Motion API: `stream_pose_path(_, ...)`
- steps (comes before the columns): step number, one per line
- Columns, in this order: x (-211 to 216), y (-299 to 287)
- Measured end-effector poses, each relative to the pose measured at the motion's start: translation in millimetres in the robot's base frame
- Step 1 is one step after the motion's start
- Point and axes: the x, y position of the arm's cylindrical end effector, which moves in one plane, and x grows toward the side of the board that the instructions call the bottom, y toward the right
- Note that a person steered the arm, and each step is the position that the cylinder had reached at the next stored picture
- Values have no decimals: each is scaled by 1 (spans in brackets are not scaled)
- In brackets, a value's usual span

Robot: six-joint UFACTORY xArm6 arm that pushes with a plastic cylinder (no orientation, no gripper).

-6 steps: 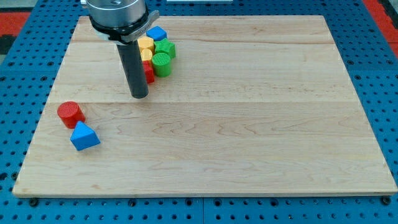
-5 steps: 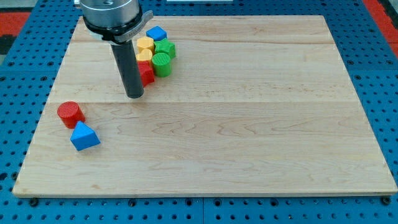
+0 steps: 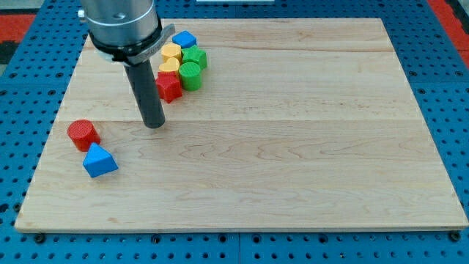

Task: Nudge the group of blocks up a bit

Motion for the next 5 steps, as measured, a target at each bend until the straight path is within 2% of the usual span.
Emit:
stream_pose_path(1, 6, -8)
stream_pose_path(2, 5, -41)
stream_pose_path(4, -31, -70)
stream_pose_path(5, -51, -58)
